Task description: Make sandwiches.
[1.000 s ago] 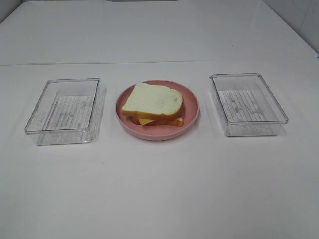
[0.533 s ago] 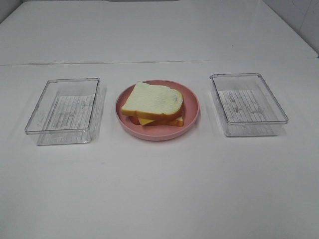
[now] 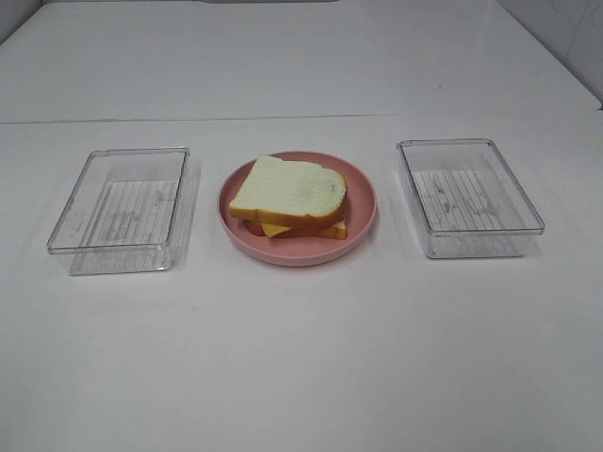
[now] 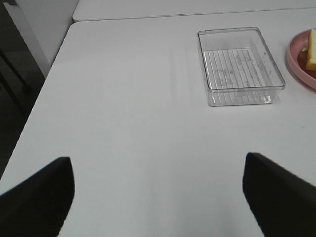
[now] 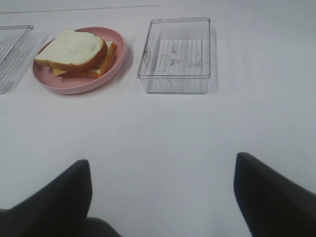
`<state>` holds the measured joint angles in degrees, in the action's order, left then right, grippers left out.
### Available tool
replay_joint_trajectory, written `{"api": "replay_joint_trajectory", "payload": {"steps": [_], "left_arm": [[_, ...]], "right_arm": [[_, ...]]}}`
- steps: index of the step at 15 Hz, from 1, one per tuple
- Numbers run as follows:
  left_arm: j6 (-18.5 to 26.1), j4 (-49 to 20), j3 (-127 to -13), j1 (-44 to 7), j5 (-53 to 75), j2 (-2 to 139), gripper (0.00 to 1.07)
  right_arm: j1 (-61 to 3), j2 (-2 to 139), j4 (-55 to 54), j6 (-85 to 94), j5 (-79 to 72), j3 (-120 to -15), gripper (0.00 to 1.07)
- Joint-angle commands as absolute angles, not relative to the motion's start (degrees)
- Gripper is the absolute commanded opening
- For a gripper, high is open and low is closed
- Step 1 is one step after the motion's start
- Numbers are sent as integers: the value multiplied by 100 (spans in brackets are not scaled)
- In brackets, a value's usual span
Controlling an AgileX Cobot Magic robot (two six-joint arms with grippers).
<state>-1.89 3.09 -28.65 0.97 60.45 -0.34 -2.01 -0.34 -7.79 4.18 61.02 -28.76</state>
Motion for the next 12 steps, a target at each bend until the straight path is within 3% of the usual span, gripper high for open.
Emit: {"api": "replay_joint_trajectory", "payload": {"steps": [1, 3, 12], "left_arm": [[-57, 34, -2853, 126, 5999, -143, 88], [241, -195, -2853, 126, 5999, -143, 88], [229, -201, -2853, 126, 5999, -143, 88]], "right_arm": [[-172, -115, -802, 430, 6050, -2865, 75], [-172, -115, -802, 430, 6050, -2865, 75], [-172, -115, -802, 430, 6050, -2865, 75]]}}
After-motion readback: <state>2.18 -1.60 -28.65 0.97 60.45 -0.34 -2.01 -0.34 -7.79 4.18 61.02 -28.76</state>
